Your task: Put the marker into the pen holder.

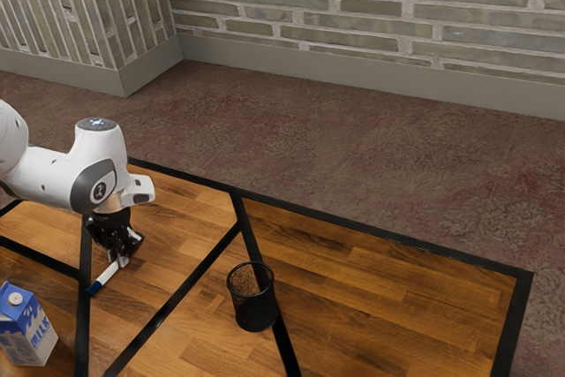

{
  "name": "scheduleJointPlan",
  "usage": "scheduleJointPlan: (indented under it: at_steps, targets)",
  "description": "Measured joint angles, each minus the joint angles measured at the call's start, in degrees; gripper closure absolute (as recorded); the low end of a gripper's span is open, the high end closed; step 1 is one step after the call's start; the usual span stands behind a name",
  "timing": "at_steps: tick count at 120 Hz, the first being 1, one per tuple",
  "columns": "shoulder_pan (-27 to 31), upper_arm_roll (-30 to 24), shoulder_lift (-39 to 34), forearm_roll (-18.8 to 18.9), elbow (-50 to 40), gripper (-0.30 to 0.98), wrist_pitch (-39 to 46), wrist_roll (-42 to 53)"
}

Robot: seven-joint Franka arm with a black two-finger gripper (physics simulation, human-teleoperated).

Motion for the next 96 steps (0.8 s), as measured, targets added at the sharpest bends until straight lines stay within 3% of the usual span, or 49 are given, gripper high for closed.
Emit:
scheduleJointPlan:
  at_steps: [81,96]
  targets:
    - [-0.3,-0.1,-1.1,0.7,-0.1,0.71,1.3,-0.7]
    - [-0.2,-1.7,-4.2,0.8,-0.3,0.72,7.2,-1.0]
